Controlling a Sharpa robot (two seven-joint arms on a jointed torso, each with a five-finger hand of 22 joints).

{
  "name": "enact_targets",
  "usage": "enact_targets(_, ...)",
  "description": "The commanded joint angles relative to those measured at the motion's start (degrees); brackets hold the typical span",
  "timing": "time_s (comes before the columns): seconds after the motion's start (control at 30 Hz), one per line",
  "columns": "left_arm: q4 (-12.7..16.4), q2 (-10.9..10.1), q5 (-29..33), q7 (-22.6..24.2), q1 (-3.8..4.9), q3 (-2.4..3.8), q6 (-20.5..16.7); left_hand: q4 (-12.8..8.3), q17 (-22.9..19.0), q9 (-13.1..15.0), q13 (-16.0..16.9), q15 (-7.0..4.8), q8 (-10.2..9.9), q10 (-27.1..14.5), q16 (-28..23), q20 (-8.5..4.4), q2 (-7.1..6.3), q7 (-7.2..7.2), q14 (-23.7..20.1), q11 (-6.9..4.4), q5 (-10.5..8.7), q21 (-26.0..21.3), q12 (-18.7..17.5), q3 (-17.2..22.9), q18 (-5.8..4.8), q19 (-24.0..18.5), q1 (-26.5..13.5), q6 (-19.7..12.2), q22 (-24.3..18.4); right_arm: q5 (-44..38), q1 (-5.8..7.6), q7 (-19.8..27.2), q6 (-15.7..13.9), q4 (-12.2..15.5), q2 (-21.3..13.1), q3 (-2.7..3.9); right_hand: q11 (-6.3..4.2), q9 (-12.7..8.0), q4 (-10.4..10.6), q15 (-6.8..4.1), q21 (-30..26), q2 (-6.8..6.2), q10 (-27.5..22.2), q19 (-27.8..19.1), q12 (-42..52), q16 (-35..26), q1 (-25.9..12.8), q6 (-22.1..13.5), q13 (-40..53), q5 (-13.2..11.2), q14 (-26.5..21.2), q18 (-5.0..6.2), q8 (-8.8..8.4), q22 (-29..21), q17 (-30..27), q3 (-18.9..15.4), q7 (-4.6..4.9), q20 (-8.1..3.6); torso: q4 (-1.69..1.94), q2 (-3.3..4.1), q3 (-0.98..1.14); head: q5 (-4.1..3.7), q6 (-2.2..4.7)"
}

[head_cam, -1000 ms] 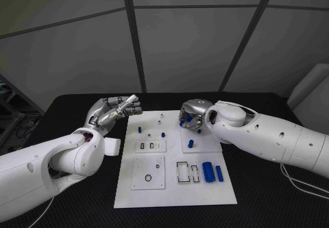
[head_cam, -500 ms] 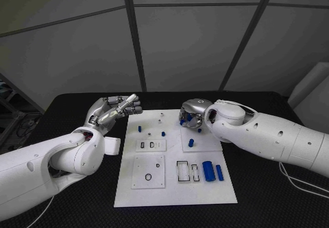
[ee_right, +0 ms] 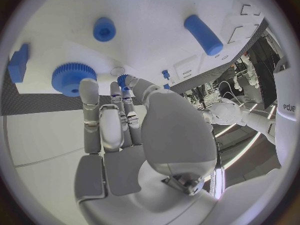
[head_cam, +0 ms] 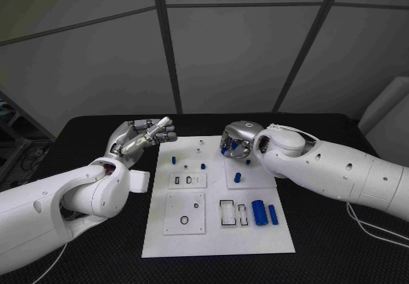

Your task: Assemble the parts on the task board

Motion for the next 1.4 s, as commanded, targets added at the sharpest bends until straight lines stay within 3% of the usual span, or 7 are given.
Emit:
enact_targets(0.03,-0.01,-0.05,-0.54,0.16,0.07,0.06,0.82,-0.23,0.06,-0.06,-0.09,-0.03,-0.37,-0.06,-0.39,-0.04,0.38,0.23,0.24,0.28,-0.34,0.34,-0.24,0.01,-0.43,0.40,-0.05,0.07,0.01,0.70,0.11,0.93,-6.50,0.68,0.04,0.05,0.00,0.14,-0.26,-0.52,0.46,0.11,0.51,0.17,0.32,0.39,0.61,0.58,0.05,-0.27,2.52,-0.99,0.23,0.18,0.18,0.44,0.04,-0.42,-0.01,0.03,-0.03,0.06,0.10)
enact_targets(0.3,-0.10,-0.01,-0.54,0.08,0.07,0.06,0.98,-0.26,0.05,-0.06,-0.09,-0.01,-0.41,-0.10,-0.43,-0.04,0.42,0.26,0.24,0.30,-0.35,0.33,-0.29,0.02,-0.44,0.39,-0.06,0.06,0.00,0.82,0.13,0.33,-10.43,-0.43,2.10,0.06,-0.01,0.14,-0.49,-0.58,0.86,0.10,0.56,0.28,0.20,0.63,0.82,0.71,0.03,-0.20,2.55,-1.06,0.20,0.66,0.49,0.68,0.05,-0.45,0.17,0.09,-0.03,0.18,0.49)
enact_targets(0.73,-0.33,0.27,-0.54,-0.02,0.13,0.07,1.06,-0.33,0.04,-0.05,-0.09,0.02,-0.47,-0.14,-0.51,-0.03,0.45,0.28,0.20,0.32,-0.36,0.31,-0.36,0.04,-0.46,0.35,-0.04,0.06,-0.03,1.20,0.75,1.14,-11.92,-7.36,8.52,0.07,0.10,0.09,-0.49,-0.55,1.21,0.02,0.44,0.32,0.04,0.97,0.63,0.67,-0.04,-0.06,2.60,-1.12,0.06,1.02,0.93,0.80,0.18,-0.43,0.18,0.14,-0.03,0.66,0.57)
enact_targets(1.0,-0.44,0.30,-0.54,-0.09,0.19,0.07,1.06,-0.35,0.03,-0.05,-0.09,0.03,-0.49,-0.15,-0.54,-0.02,0.45,0.28,0.18,0.33,-0.36,0.30,-0.38,0.04,-0.47,0.34,-0.03,0.06,-0.04,1.52,0.99,1.59,-11.16,-10.01,10.78,0.07,0.13,0.07,-0.48,-0.54,1.27,-0.03,0.38,0.29,-0.01,1.03,0.54,0.64,-0.06,-0.06,2.61,-1.13,0.00,1.04,0.98,0.82,0.22,-0.40,0.02,0.18,-0.01,1.07,0.35)
enact_targets(1.4,-0.39,0.35,-0.57,-0.25,0.26,0.08,1.15,-0.42,0.02,-0.05,-0.09,0.06,-0.56,-0.20,-0.63,-0.01,0.46,0.31,0.13,0.35,-0.37,0.27,-0.46,0.04,-0.48,0.28,-0.02,0.04,-0.07,1.59,1.06,1.78,-8.85,-12.41,12.81,0.05,0.18,0.03,-0.46,-0.49,1.32,-0.14,0.27,0.17,-0.06,1.11,0.39,0.56,-0.09,-0.14,2.60,-1.12,-0.11,1.01,1.03,0.82,0.27,-0.36,0.07,0.25,-0.01,1.16,0.19)
